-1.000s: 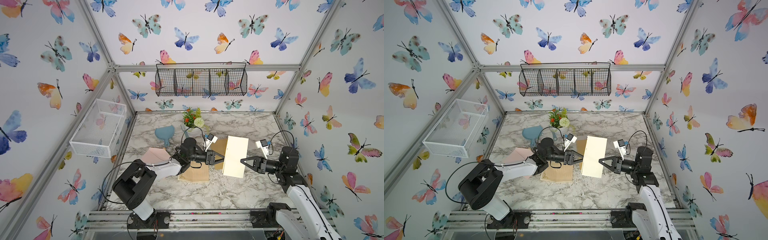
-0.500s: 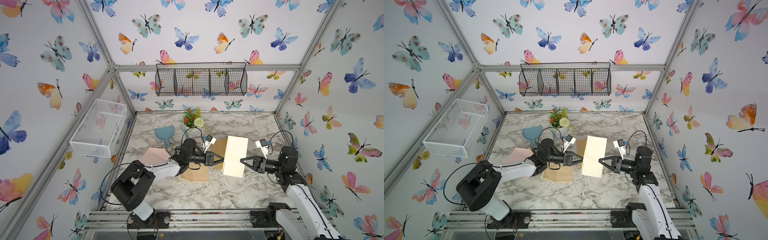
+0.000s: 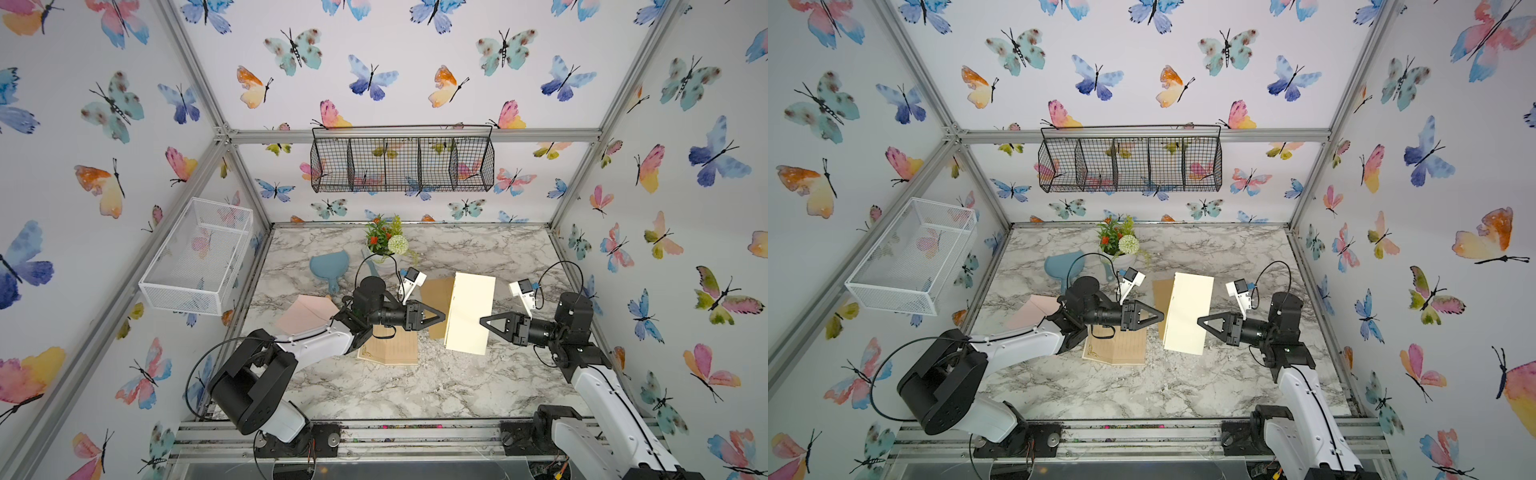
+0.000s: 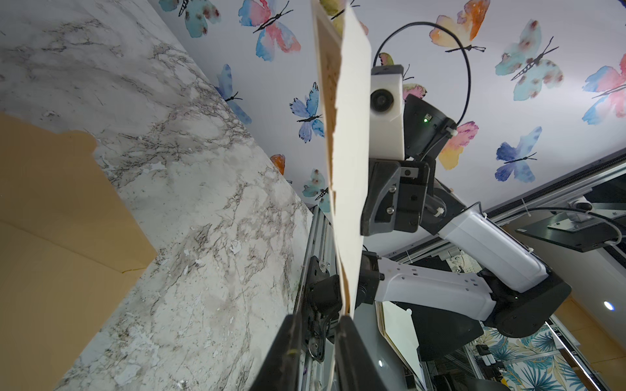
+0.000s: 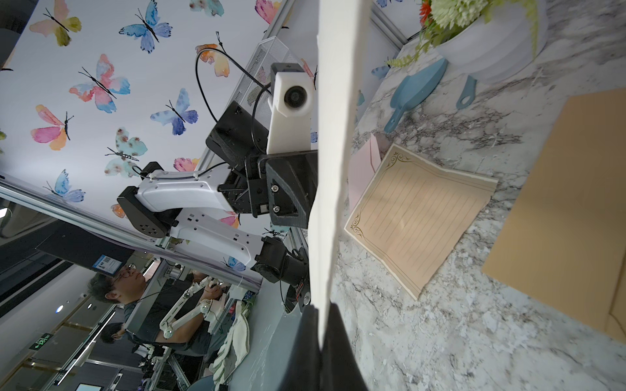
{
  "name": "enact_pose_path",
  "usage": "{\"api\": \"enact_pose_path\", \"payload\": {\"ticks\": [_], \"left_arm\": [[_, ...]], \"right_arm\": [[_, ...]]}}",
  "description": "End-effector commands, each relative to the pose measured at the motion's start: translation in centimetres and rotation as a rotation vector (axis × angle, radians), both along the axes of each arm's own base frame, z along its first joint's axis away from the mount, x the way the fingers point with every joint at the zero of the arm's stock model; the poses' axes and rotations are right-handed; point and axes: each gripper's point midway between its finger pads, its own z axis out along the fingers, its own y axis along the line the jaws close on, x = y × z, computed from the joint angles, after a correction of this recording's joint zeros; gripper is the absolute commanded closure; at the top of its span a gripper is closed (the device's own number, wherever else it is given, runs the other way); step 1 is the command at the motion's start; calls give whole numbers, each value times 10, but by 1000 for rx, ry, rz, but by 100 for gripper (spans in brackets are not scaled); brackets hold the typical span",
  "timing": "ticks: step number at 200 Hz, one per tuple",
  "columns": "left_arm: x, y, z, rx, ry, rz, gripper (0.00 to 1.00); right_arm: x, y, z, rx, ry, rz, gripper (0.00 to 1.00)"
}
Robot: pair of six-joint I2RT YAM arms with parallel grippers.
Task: Take the letter paper out of the envelope
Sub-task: Unfold the letter paper.
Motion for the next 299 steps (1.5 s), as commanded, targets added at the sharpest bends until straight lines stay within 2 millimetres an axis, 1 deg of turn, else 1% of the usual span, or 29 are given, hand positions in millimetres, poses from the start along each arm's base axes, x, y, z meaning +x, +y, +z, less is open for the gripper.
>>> {"api": "enact_pose_path", "payload": {"ticks": [1,40,76,174,224,263,299], "left_arm": [[0,-1,6,-32,-17,-6,77],[-3,-10,10,-37,-22,-28,77],[-4,-17,3,-27,-13,-42,78],[-2,-19,-2,-23,-4,-41,79],[-4,-18,-4,-24,2,-50,79],[-2,-20,-1,-29,-1,-48,79],[-6,-29,5,-51,1,-77,79]], "right_arm": [[0,-1,-5,-5,1,-6,99],[0,-1,-6,-3,4,-5,99],[-1,-1,-5,-1,0,-3,99],[-2,0,-1,8,-10,6,99],[-2,0,0,9,-11,7,99],[-2,0,-1,9,-11,6,99],[0,-1,-6,6,2,-1,99]]}}
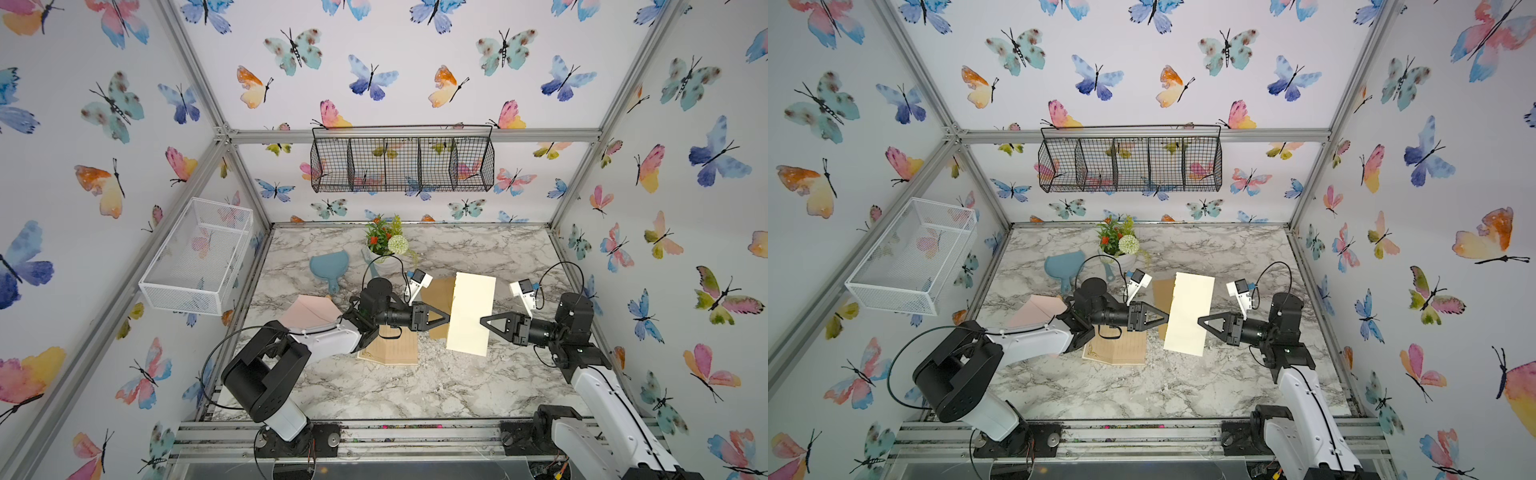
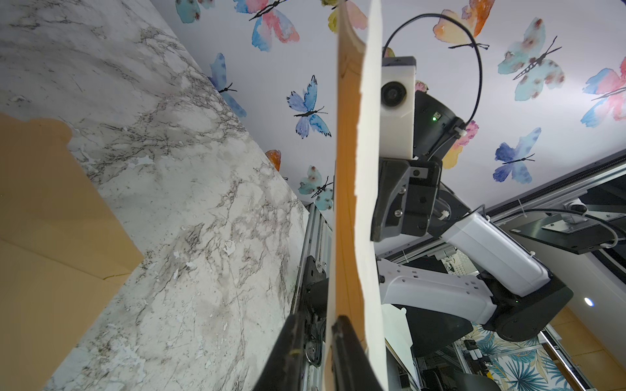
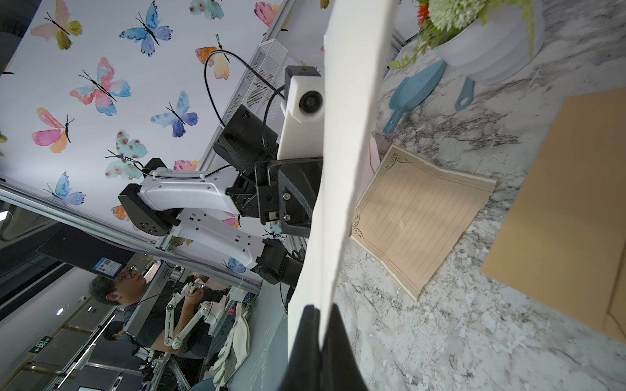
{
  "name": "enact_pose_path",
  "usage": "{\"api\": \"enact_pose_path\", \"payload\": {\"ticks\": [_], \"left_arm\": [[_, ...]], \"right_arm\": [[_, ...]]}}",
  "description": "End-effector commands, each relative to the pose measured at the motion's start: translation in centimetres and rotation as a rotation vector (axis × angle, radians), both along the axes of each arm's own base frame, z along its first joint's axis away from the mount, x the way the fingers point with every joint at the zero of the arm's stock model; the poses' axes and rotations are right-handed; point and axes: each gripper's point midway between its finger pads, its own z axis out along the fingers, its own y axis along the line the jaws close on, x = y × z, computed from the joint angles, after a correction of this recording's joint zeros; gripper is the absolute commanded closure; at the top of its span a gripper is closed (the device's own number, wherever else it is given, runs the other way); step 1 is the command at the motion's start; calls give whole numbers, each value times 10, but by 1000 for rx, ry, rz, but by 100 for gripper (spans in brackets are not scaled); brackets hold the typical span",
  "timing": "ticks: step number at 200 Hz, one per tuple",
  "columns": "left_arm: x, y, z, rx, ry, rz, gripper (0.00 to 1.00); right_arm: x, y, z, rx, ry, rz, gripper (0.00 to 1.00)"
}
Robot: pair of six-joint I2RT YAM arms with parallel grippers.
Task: Take the letter paper out of the envelope
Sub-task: Unfold the letter paper.
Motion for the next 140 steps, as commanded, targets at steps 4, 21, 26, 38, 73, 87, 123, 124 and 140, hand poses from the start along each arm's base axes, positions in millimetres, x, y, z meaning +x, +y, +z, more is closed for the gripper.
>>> {"api": "enact_pose_path", "payload": {"ticks": [4,21,26,38,73,87,123,124,140], "left_arm": [[-7,-13,15,-47,-28,-51,79],[-10,-19,19,-55,-32,-70,79],[-11,-20,21,-59,-35,-78,79],[-14,-22,24,-70,-40,-91,79],[-20,-20,27,-87,-39,-110,79],[-20,-19,23,-79,-36,-105,79],[-17,-19,9,-45,-25,-89,79],[-17,-19,9,-44,-25,-90,79],[-16,-19,4,-32,-24,-81,80]], "right_arm": [[0,-1,-5,2,0,0,99],[0,-1,-6,1,0,-3,99],[0,-1,-6,1,2,-3,99],[0,-1,-6,0,1,-4,99],[0,-1,-5,0,-5,-3,99],[-1,-1,-1,3,-15,3,99],[-2,0,0,5,-17,5,99],[-2,0,0,5,-17,5,99],[-3,0,2,6,-21,7,99]]}}
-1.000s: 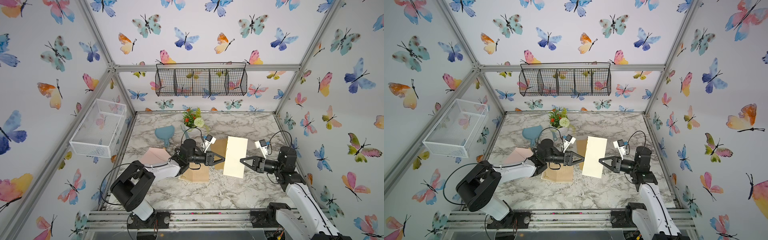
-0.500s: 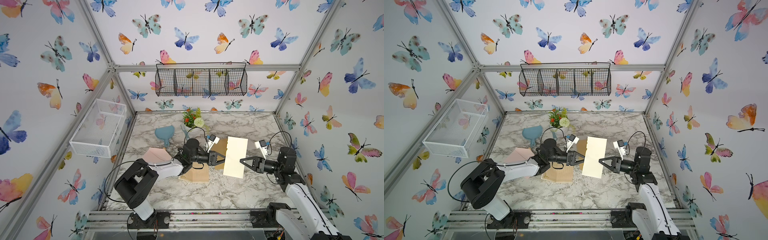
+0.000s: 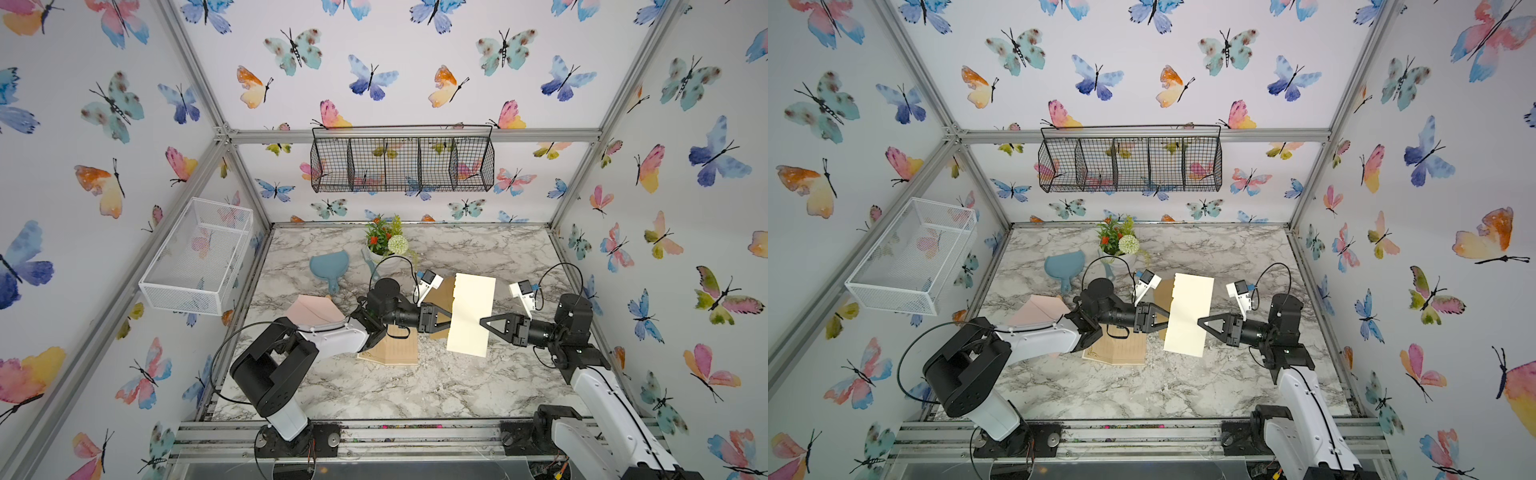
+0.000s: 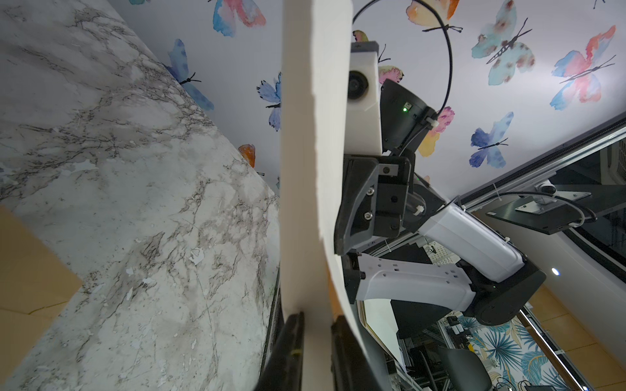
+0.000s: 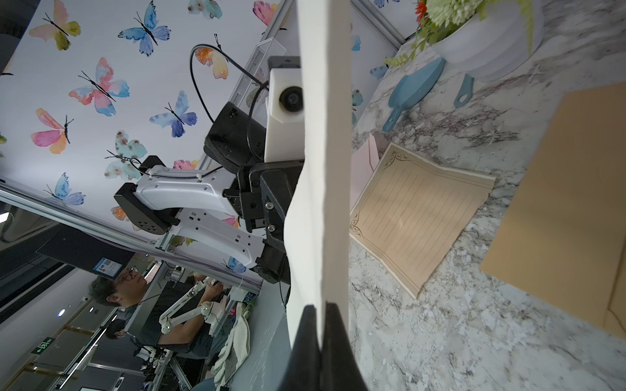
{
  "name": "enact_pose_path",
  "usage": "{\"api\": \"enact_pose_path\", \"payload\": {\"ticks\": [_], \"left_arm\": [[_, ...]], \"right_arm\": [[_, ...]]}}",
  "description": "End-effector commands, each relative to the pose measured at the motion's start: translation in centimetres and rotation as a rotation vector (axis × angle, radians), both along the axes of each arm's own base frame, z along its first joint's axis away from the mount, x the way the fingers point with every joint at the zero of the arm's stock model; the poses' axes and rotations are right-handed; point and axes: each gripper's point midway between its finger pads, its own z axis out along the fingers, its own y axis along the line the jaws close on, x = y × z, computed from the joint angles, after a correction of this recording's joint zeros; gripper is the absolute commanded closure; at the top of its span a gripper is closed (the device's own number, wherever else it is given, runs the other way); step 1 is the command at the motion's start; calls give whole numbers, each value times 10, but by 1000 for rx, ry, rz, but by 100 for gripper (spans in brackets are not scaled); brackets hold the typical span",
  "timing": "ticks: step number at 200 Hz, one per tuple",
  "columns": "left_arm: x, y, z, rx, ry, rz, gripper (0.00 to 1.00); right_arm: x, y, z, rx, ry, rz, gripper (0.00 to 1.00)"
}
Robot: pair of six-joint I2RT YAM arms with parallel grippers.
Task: Take the letter paper out of the envelope
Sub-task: Unfold the letter paper.
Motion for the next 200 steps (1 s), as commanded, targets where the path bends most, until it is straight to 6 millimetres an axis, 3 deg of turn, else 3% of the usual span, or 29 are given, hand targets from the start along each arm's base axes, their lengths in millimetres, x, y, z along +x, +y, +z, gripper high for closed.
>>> {"api": "enact_pose_path", "payload": {"ticks": [1,74,200], "left_arm": [[0,-1,-9,15,-15,0,80],[11,-2,-37,108,-13,46,80],[-7,1,5,-71,1,-47,80]], "right_arm": [[-2,0,5,5,-27,7,99],[-3,0,7,7,-33,11,99],[-1,0,4,8,-24,6,99]]}}
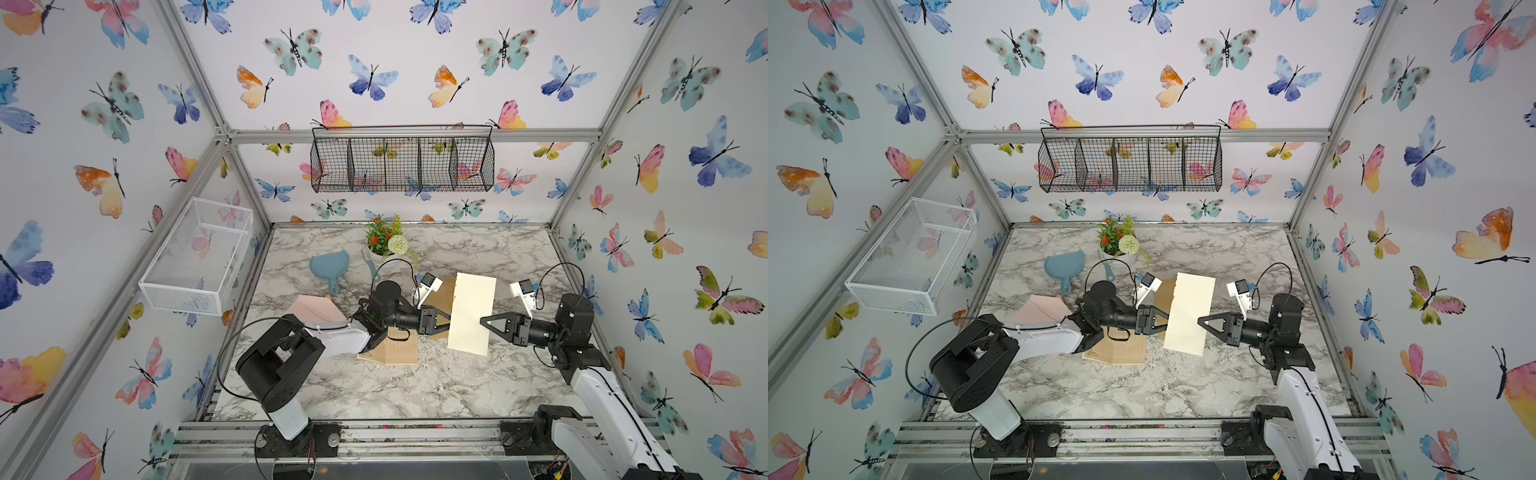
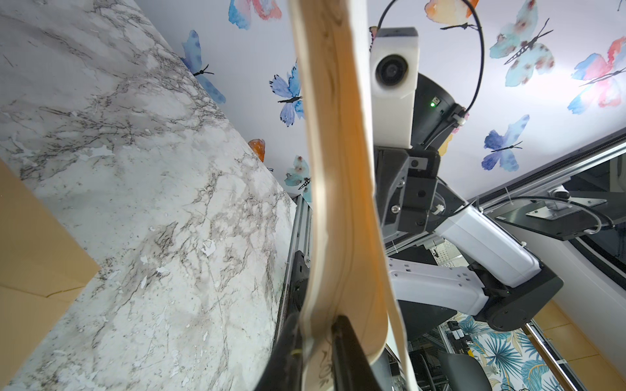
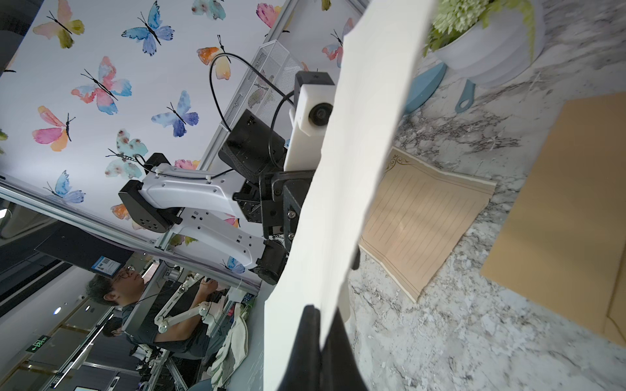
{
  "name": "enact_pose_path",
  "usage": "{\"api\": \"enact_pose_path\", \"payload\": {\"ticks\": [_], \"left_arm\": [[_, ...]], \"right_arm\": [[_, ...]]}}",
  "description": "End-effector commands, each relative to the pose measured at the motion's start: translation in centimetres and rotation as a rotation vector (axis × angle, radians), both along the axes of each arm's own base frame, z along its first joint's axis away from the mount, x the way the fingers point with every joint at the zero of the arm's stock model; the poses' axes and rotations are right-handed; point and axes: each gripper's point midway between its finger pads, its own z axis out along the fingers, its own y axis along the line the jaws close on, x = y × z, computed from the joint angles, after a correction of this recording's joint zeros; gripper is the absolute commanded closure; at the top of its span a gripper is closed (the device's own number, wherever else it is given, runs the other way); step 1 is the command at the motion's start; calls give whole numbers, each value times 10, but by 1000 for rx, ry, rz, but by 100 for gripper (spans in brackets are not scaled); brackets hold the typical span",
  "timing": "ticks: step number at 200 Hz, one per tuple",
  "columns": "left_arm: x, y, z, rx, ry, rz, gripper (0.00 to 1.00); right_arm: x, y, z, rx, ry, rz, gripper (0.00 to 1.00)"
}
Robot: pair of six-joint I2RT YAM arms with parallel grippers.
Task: Take the letter paper out of the envelope
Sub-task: Unfold the letter paper.
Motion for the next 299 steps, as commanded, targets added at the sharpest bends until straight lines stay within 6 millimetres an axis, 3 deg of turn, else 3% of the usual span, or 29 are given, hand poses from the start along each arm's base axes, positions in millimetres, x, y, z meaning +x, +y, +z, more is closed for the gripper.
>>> {"api": "enact_pose_path", "payload": {"ticks": [1,58,117,163,221,254,263,280,299], "left_arm": [[-9,2,20,-86,-26,-53,80],[-12,8,26,-150,-6,-73,80],[-4,12,15,-81,-13,-23,82],[-3,10,21,-94,-17,-25,83],[-9,-1,26,-116,-13,-54,98],[-11,-2,28,-120,-17,-54,100],[-9,-1,26,-108,-18,-40,100],[-3,-1,15,-35,-22,7,100],[15,3,-13,154,-48,120,100]], "right_arm": [[-1,0,0,6,-7,6,99],[-2,0,0,5,-11,6,99],[-1,-1,0,4,-9,3,99],[-1,-1,-1,5,-7,3,99],[0,-1,-6,4,8,-1,99],[1,-1,-8,-2,15,-10,99],[2,-2,-9,-10,19,-17,93],[6,-4,-11,-52,27,-50,71],[16,-11,-14,-147,32,-132,56]]}}
